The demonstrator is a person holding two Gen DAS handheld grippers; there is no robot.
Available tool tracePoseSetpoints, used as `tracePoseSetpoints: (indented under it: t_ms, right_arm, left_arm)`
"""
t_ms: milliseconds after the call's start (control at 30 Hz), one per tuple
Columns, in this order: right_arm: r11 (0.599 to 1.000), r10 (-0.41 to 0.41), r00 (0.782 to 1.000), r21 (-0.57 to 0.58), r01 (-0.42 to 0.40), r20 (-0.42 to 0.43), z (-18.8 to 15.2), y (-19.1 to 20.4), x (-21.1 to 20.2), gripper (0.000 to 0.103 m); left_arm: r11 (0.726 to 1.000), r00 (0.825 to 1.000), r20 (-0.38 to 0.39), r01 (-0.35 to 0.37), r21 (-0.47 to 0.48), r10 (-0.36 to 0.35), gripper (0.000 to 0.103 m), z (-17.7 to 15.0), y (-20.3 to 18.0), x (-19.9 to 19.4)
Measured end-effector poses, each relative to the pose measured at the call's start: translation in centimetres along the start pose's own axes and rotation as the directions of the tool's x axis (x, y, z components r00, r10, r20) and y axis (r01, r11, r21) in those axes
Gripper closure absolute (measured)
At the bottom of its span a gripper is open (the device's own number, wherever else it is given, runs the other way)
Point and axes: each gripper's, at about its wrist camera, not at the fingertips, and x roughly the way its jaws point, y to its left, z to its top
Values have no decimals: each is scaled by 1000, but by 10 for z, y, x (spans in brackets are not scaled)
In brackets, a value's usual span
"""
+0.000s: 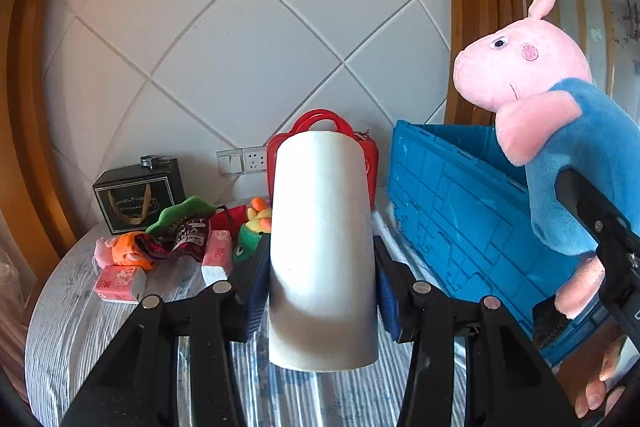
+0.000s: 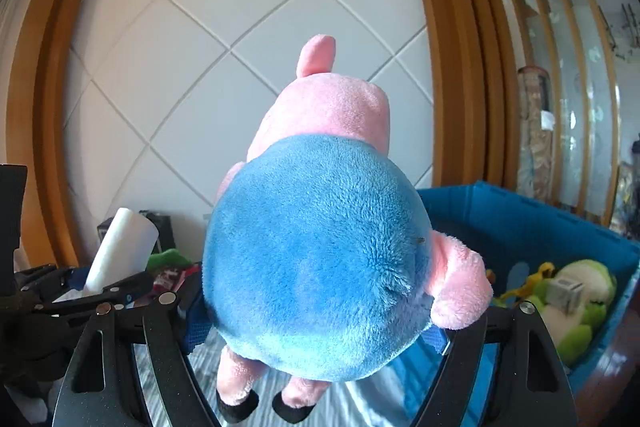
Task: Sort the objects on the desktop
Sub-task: 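Lift the white roll and pig plush and carry them over the blue crate, then open both tools to drop the roll and pig plush into the crate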
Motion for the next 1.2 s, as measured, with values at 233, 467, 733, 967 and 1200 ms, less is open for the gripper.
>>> tracePoseSetpoints:
  t_ms: [233,467,733,967,1200]
  right_arm:
    - [996,-89,994,13,88,62,16,-60,-34,21]
    - [989,-141,987,-25,143,77,29,-165,-53,21]
    - [989,-133,991,-63,134,30,21,-288,-30,21]
    - [997,-59,998,-43,58,-21,12,-345,-1,21]
    - [1000,4,998,-22,-5,-58,7,-357,22,21]
  left_arm:
    - [996,995,56,75,47,-78,58,16,-81,-14]
    - [995,991,92,102,13,-103,58,35,-193,-3]
    - [998,996,67,59,-7,-59,58,47,-315,27]
    - [999,1000,9,-27,26,27,58,49,-365,48]
    - [996,998,4,-69,49,69,40,48,-381,51]
